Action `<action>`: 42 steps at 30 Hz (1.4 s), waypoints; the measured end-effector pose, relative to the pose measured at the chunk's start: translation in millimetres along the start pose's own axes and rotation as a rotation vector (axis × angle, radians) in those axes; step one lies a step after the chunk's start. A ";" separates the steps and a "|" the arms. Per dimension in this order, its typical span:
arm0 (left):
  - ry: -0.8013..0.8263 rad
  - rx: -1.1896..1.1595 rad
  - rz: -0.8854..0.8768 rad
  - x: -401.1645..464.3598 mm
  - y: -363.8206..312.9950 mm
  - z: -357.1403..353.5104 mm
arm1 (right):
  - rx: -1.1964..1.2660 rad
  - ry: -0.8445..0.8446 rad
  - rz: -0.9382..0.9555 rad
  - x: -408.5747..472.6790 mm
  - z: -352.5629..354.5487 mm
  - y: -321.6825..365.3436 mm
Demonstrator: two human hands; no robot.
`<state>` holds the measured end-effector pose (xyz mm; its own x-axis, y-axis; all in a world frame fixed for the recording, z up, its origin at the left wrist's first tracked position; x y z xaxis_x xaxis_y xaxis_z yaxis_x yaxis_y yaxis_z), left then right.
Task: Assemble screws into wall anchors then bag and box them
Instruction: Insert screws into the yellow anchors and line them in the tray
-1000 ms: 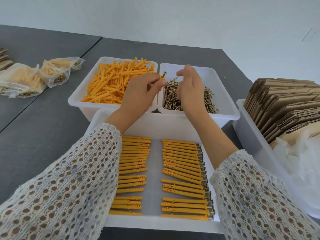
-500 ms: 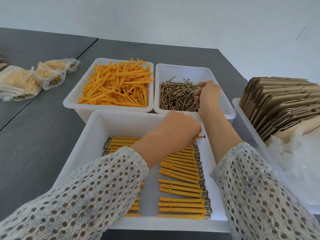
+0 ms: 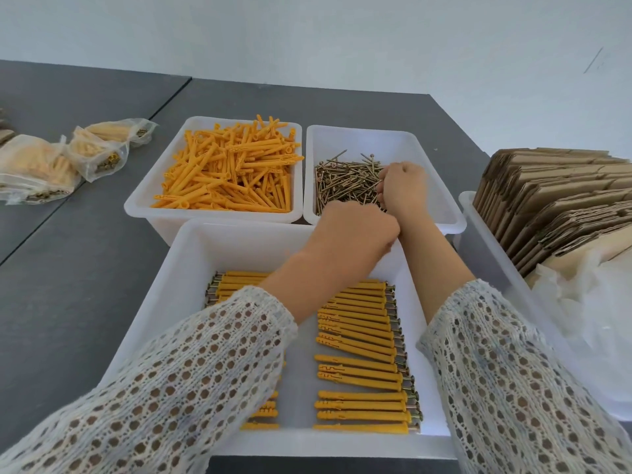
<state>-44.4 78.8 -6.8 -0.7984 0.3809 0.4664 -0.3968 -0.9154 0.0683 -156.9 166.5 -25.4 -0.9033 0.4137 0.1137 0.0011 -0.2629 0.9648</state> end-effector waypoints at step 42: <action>0.047 -0.031 0.609 -15.1 128.1 -32.3 | -0.779 0.155 0.486 -22.6 -20.9 5.2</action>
<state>-97.9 -40.1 -33.5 -0.9046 -0.2033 0.3745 0.1242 -0.9665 -0.2246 -145.4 137.5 -27.9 -0.9264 -0.0011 0.3766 0.1564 -0.9107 0.3822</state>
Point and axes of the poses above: each hand's wrist, its own x-axis towards the middle knuckle, its own z-axis out of the back of the hand, y = z × x, the point moved 2 cm from there along x, towards the middle knuckle, and after that the axes turned 11 degrees about -y, right-handed, at the moved point
